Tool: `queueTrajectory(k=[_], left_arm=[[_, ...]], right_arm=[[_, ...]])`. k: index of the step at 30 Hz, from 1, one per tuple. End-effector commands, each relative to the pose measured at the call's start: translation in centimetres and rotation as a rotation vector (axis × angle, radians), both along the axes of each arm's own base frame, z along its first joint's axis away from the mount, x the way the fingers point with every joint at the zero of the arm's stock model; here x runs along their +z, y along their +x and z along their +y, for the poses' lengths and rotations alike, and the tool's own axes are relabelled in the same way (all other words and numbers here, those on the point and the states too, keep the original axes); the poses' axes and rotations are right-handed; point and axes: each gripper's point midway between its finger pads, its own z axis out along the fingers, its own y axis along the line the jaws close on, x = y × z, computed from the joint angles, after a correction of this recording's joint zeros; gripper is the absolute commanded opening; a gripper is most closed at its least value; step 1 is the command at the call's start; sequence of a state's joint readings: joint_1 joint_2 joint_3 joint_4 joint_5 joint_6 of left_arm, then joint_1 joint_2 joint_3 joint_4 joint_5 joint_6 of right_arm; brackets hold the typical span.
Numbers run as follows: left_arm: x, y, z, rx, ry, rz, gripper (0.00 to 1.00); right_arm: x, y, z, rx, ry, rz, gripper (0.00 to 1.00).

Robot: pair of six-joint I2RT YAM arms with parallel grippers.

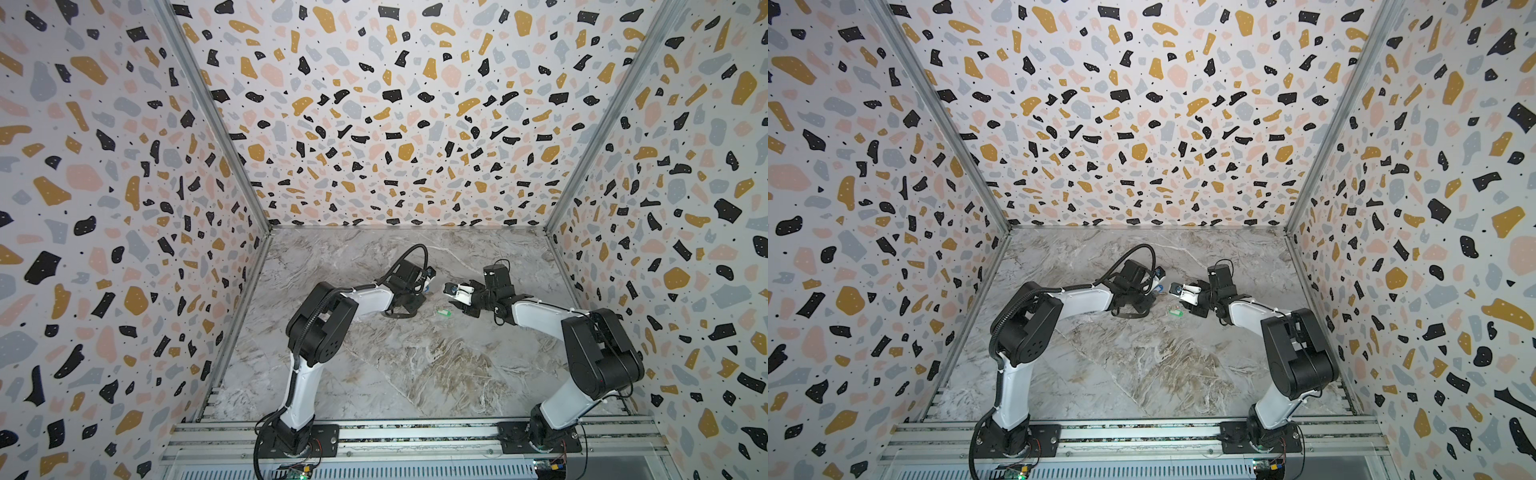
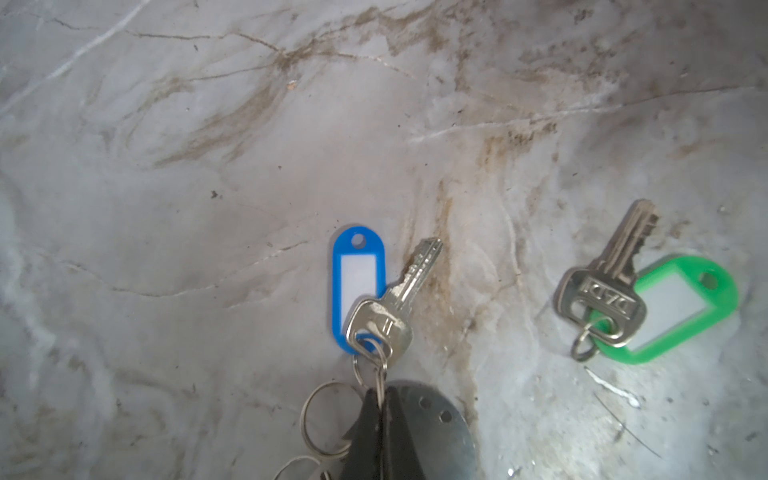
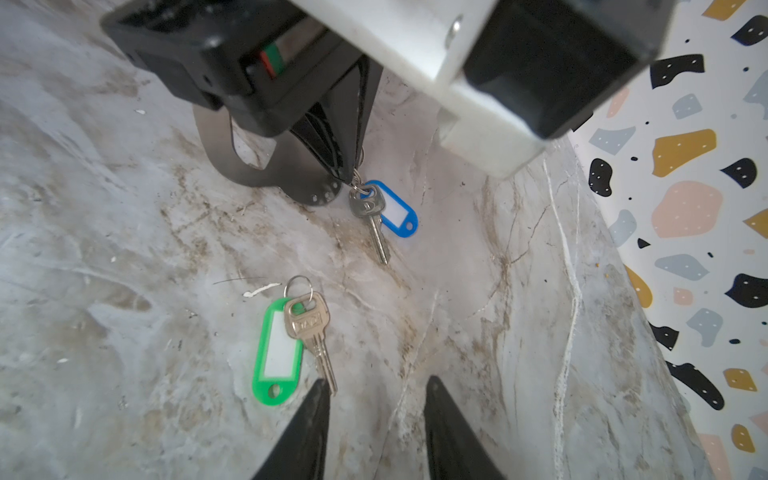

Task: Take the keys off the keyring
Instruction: 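Lift the plate and blue-tagged key with the left gripper while right approaches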

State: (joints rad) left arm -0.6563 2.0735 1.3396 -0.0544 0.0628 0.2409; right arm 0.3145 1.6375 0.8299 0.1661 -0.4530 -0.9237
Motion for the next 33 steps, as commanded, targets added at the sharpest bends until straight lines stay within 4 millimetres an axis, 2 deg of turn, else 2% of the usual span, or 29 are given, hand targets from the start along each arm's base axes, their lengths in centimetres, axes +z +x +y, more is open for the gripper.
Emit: queueTrajectory(k=[1, 4, 14, 19, 22, 29, 33], left_arm=[[3.7, -0.7, -0.7, -0.076, -0.049, -0.041, 0.01], [5.5, -1.9, -0.6, -0.149, -0.065, -0.051, 0.00], [13.7, -6.0, -0.2, -0.434, -0.165, -0.117, 0.00], [16.6, -7.4, -0.3, -0.540, -0.190, -0.145, 0.00], [18.4, -8.4, -0.6, -0.615, -0.250, -0.164, 0.00], [20.6, -9.8, -0.8, -0.712, -0.298, -0.224, 0.00], [21.1, -10.1, -0.5, -0.716, -0.291, -0.248, 0.00]], right_arm=[[2.3, -0.1, 0.2, -0.004, 0.039, -0.042, 0.40], [3.4, -0.1, 0.3, -0.001, 0.076, -0.059, 0.40], [6.6, -1.1, 1.8, 0.061, 0.173, -0.055, 0.42], [8.8, -2.4, 3.1, 0.121, 0.230, -0.057, 0.43], [9.3, -2.9, 3.7, 0.141, 0.226, -0.064, 0.44], [10.9, -4.1, 4.7, 0.180, 0.224, -0.089, 0.45], [13.4, -5.9, 4.9, 0.219, 0.280, -0.109, 0.53]])
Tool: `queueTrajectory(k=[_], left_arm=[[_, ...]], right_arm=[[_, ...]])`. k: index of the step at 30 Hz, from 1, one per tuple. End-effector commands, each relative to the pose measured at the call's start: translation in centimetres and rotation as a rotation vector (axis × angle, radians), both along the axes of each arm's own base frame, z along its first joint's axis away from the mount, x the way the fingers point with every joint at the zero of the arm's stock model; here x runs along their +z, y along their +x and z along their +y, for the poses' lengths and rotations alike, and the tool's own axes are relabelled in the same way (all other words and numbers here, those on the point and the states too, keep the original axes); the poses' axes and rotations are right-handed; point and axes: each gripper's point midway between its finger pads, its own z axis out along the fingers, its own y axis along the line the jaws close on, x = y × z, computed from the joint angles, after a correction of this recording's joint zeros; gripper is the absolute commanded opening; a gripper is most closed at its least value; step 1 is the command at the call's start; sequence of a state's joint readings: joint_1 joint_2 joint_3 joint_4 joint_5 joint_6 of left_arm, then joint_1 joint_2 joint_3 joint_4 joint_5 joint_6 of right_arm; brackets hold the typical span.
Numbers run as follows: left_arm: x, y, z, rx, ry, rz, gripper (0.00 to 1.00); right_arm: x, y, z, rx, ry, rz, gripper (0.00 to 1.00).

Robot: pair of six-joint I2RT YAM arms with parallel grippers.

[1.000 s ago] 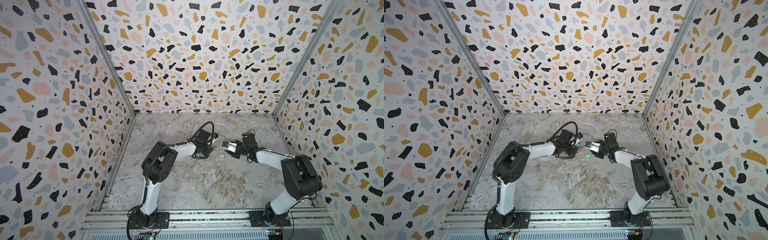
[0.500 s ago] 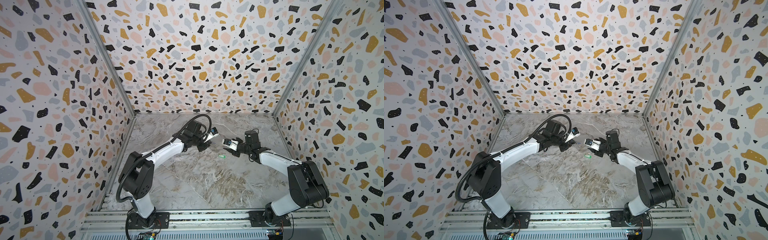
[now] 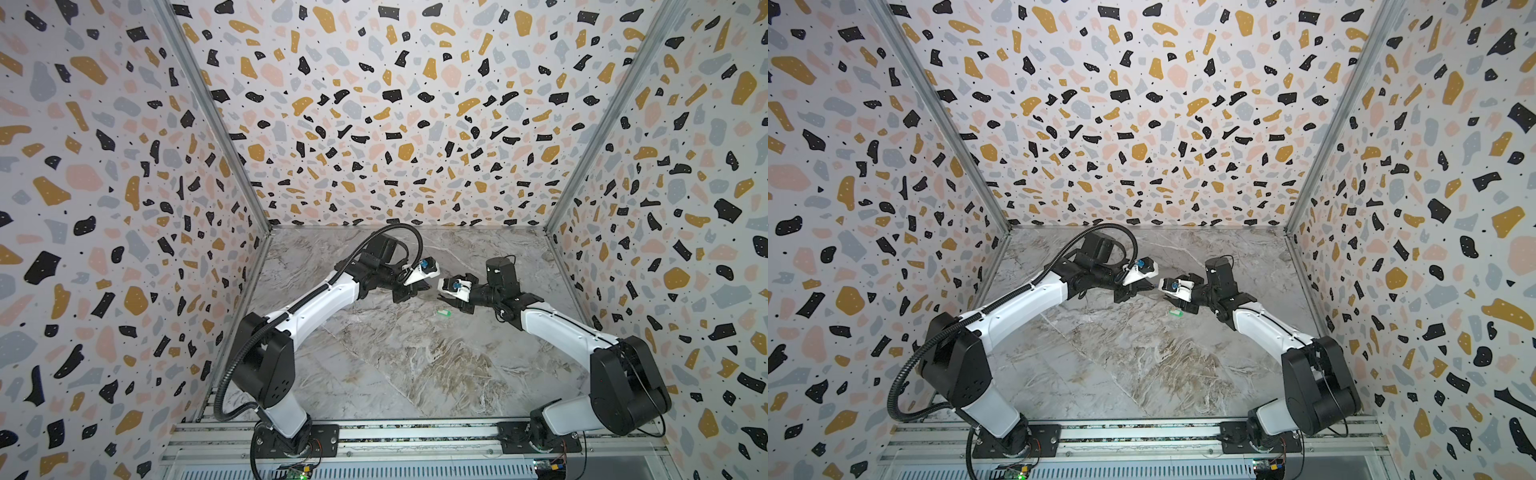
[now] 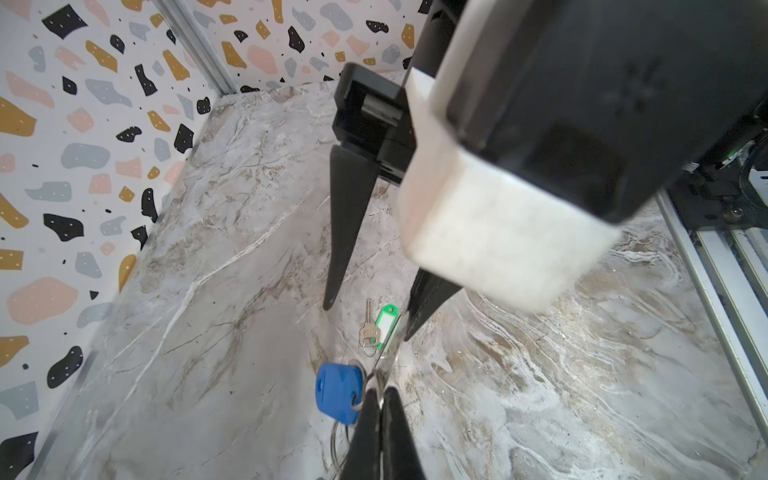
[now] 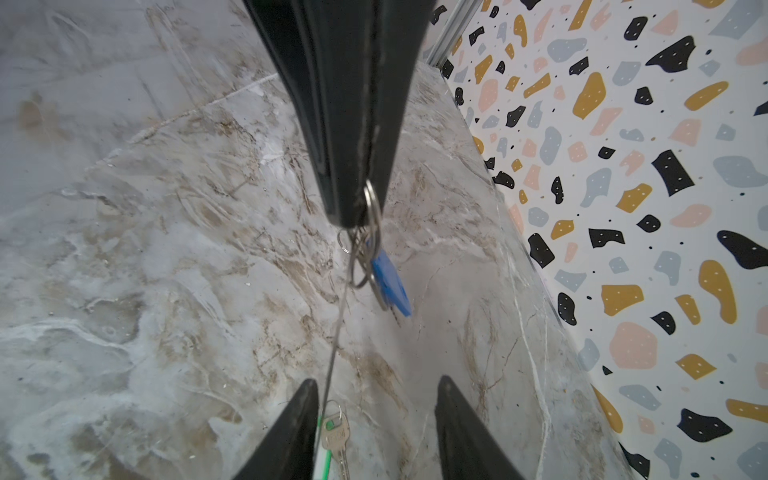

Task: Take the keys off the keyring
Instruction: 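Lift the plate and blue-tagged key with the left gripper while right approaches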

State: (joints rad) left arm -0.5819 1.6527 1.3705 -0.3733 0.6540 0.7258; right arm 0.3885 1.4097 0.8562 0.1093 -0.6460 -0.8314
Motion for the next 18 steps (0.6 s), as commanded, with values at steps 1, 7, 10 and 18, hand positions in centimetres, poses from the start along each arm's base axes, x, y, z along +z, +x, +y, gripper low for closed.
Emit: queueTrajectory(k=[1, 7, 10, 18], left_arm=[[2.4, -0.8, 0.0, -0.048, -0.046, -0.066, 0.00], [3.4, -0.6, 0.4, -0.023, -0.054, -0.112, 0.00], [3.9, -0.8, 0.3, -0.029, -0.069, -0.120, 0.00], [4.5, -1.8, -0.1, -0.079, -0.105, -0.124, 0.00]], right_arm=[[4.3, -2.0, 0.4, 0.061, 0.084, -0.026, 0.55], [9.3, -4.1, -0.1, 0.108, 0.186, -0.044, 0.59], [8.9, -2.7, -1.2, 0.005, 0.134, -0.100, 0.57], [7.7, -3.1, -0.2, 0.013, 0.082, -0.110, 0.52]])
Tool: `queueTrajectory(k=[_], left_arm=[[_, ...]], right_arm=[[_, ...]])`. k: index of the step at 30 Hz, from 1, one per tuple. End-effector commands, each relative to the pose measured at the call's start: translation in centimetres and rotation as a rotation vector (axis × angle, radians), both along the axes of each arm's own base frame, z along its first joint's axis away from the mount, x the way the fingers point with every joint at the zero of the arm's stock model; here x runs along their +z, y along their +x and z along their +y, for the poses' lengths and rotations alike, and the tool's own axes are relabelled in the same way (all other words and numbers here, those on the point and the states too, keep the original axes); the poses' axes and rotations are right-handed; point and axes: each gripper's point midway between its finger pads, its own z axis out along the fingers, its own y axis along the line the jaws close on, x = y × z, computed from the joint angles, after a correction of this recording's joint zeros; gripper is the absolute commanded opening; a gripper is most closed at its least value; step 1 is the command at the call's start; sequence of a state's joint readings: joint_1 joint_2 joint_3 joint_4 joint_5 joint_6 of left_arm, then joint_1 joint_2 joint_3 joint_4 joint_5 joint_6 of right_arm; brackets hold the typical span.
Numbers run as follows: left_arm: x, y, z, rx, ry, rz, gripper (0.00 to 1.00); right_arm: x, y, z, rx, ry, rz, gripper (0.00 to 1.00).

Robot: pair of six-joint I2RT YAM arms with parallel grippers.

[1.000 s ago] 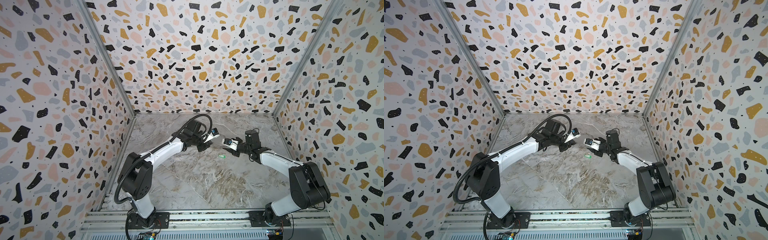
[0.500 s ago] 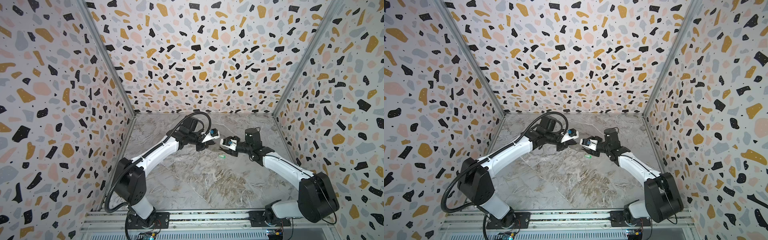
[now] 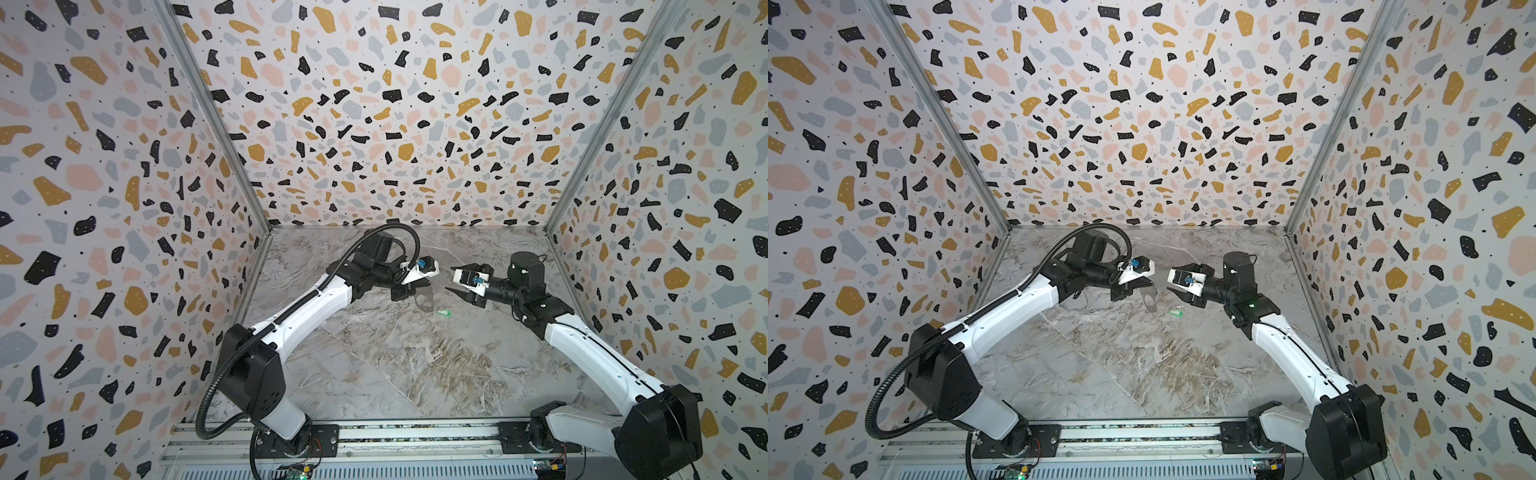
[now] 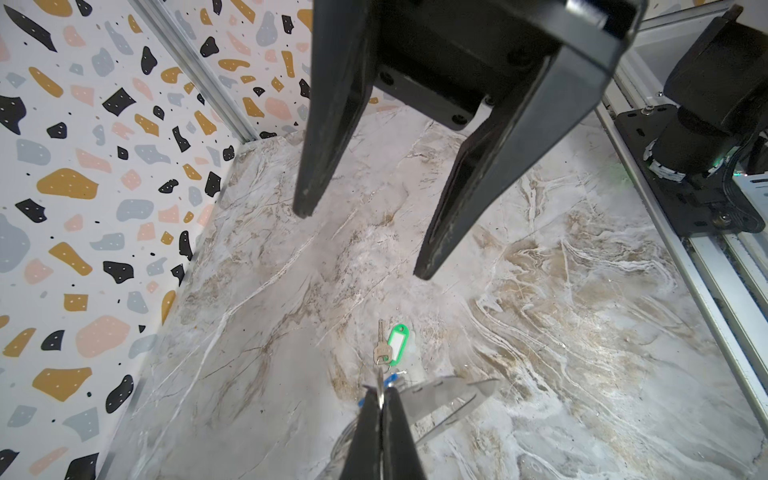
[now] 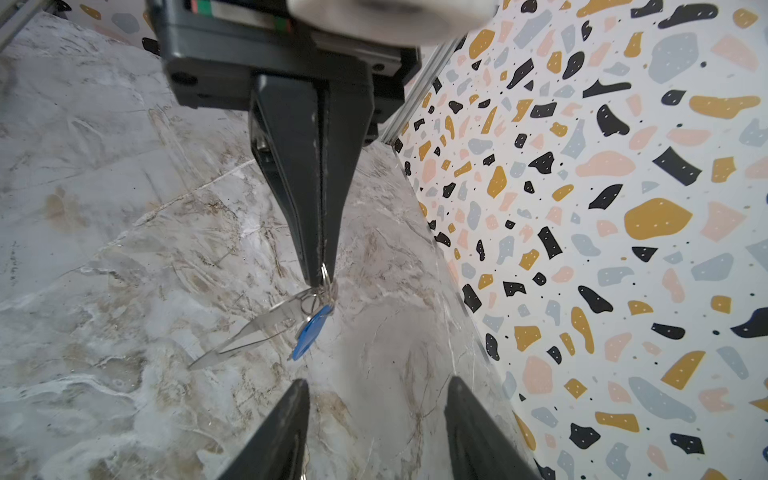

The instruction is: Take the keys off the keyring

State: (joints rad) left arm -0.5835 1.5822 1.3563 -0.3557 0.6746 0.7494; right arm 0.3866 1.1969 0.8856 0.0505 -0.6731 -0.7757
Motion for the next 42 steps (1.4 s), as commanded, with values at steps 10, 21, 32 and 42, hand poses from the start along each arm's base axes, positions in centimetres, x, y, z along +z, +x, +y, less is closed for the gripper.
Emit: queueTrajectory(k=[10, 21, 32, 42], left_arm=[[1.8, -1.6, -0.9, -0.098, -0.063, -0.064, 0.00], [1.4, -2.1, -1.5, -0.115, -0.038, -0.081, 0.00], [1.1, -2.1, -1.6, -0.123, -0.017, -0.093, 0.00], [0.8, -2.3, -1.5, -0.132, 0.004, -0.093, 0.00]], right_arm=[[0.2, -1.4, 2.1, 0.082, 0.006, 0.004, 0.36], [-0.4, -1.8, 2.5, 0.120, 0.010, 0.037, 0.18], [-0.9, -2.0, 2.8, 0.151, 0.012, 0.071, 0.13], [-0.4, -2.1, 3.0, 0.156, 0.037, 0.078, 0.10]])
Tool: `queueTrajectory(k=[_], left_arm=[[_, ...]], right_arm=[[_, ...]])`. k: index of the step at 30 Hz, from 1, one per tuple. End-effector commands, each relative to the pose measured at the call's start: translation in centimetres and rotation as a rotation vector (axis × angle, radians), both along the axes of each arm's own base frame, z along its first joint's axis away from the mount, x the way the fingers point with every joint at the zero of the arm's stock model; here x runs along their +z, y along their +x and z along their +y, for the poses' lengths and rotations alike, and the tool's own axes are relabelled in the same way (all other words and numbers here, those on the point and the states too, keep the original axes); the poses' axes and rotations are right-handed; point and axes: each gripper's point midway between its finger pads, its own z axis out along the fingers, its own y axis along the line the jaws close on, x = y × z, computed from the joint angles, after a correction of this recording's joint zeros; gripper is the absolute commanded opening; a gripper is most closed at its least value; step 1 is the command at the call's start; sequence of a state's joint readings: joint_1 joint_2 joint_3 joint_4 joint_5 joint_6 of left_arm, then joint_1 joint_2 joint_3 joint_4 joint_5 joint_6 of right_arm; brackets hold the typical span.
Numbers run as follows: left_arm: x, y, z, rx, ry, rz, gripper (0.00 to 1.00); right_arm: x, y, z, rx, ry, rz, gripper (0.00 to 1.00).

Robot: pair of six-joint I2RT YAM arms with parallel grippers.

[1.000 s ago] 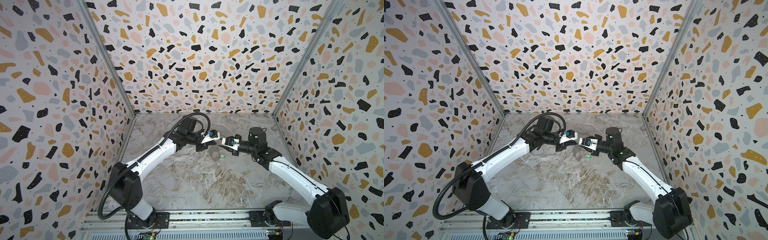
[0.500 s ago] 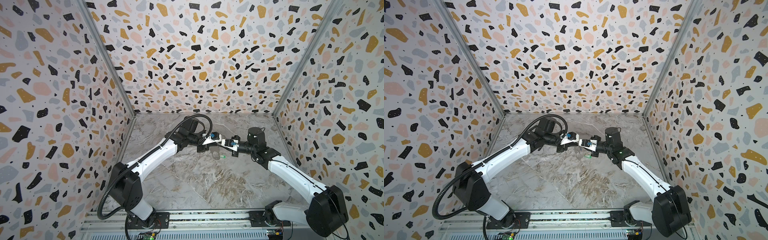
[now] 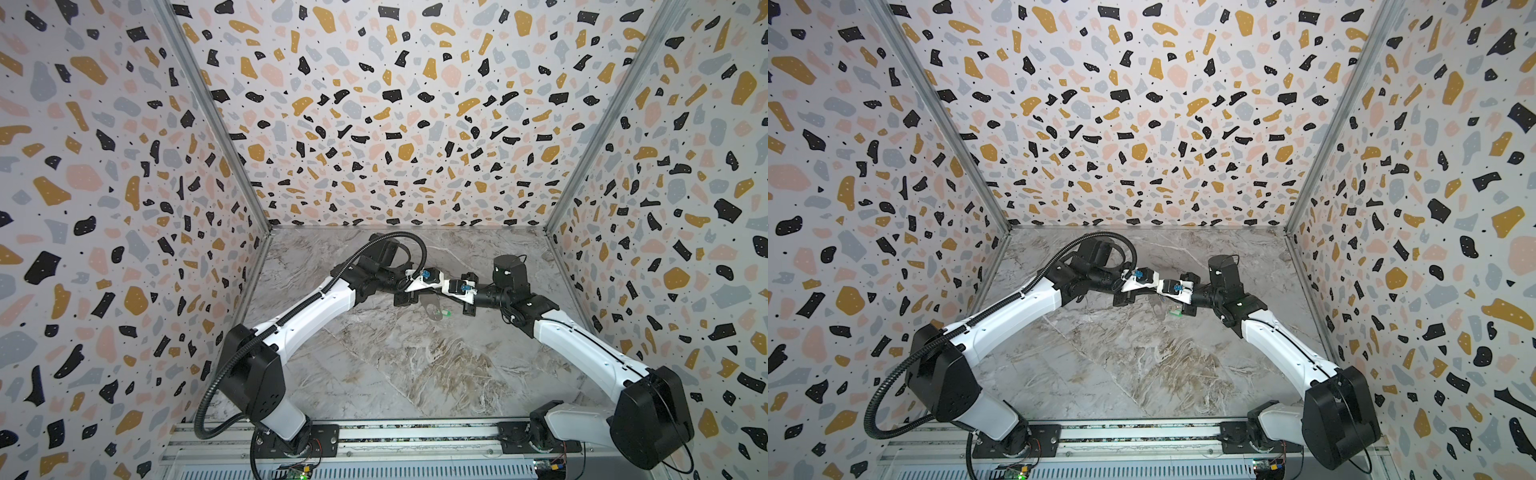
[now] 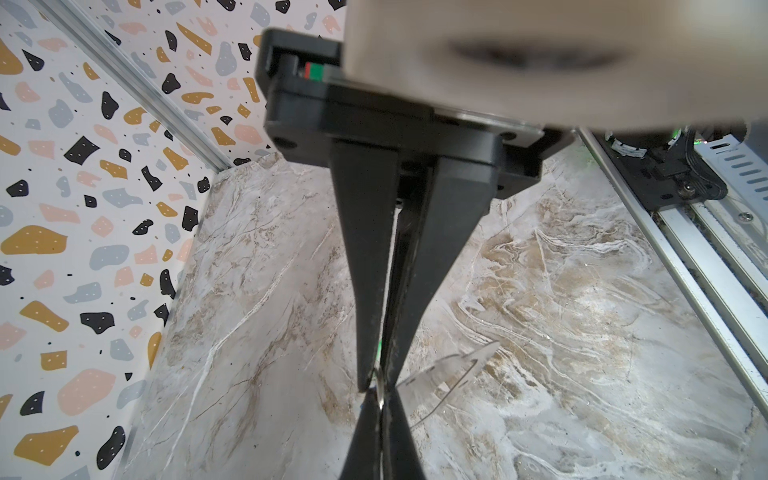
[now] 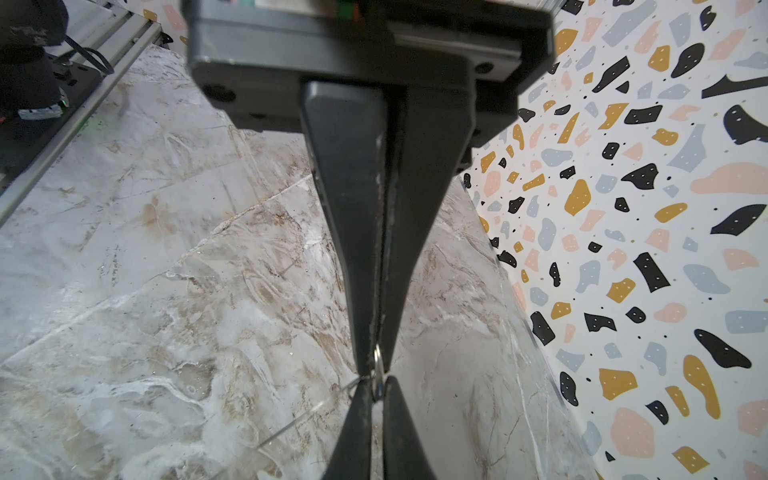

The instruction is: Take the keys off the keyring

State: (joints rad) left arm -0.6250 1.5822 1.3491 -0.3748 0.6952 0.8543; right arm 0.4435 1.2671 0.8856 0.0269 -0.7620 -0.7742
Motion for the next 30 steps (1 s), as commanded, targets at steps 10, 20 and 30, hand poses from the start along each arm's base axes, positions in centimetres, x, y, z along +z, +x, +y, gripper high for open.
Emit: queueTrajectory(k=[10, 20, 30], left_arm=[[1.2, -0.4, -0.3, -0.027, -0.014, -0.034, 0.02], [6.1, 4.0, 2.2, 0.250, -0.249, 0.013, 0.41], [4.8, 3.5, 1.5, 0.262, -0.315, 0.074, 0.42]], right_arm=[[2.1, -0.3, 0.6, 0.034, 0.060, 0.006, 0.01], [2.5, 2.0, -0.3, -0.172, 0.116, 0.177, 0.00], [3.7, 3.1, -0.5, -0.277, 0.151, 0.262, 0.03]])
